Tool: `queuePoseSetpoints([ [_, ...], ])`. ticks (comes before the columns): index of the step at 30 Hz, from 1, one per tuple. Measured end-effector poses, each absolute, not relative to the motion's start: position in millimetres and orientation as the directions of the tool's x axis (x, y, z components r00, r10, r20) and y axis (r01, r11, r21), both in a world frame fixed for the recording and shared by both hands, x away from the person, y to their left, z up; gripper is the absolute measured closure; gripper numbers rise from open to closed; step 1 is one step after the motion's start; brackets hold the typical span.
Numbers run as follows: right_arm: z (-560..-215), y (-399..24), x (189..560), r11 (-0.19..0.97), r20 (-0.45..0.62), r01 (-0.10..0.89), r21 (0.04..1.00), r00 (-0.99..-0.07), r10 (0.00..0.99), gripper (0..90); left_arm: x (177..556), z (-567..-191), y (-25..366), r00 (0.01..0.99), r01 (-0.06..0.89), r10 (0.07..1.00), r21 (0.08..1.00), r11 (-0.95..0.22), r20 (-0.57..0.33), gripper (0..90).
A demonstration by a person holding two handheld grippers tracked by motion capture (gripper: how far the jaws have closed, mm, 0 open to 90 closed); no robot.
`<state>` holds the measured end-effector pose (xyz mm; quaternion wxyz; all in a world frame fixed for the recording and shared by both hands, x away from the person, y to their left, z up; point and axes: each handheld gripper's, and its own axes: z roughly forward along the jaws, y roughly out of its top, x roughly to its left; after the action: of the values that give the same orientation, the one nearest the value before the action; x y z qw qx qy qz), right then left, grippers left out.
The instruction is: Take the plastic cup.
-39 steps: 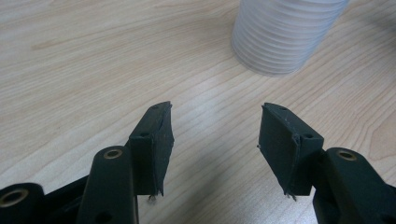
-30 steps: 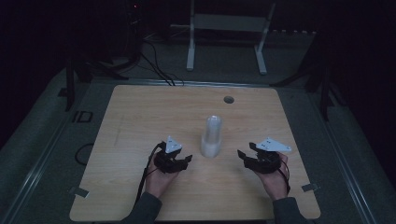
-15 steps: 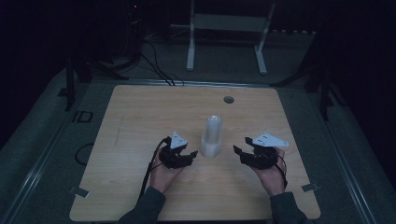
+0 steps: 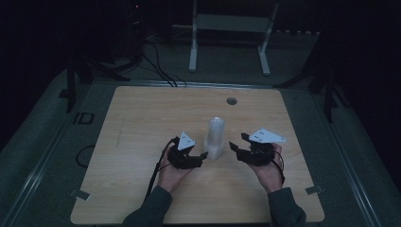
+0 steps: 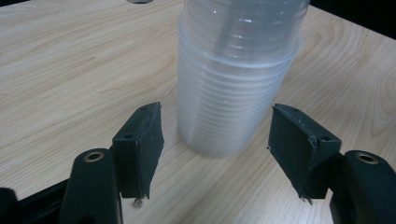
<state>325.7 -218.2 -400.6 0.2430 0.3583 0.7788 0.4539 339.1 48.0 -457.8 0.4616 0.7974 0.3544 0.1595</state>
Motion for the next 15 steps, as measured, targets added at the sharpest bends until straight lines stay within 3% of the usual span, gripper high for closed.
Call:
queuePoseSetpoints([
  [15,-388.8,-195.5,334.4,0.322,-0.041,0.31,0.895,-0.66,0.75,38.6,346.3,-456.9,28.4,0.696,0.402,0.714,0.865,-0.301,-0.075,27.5],
])
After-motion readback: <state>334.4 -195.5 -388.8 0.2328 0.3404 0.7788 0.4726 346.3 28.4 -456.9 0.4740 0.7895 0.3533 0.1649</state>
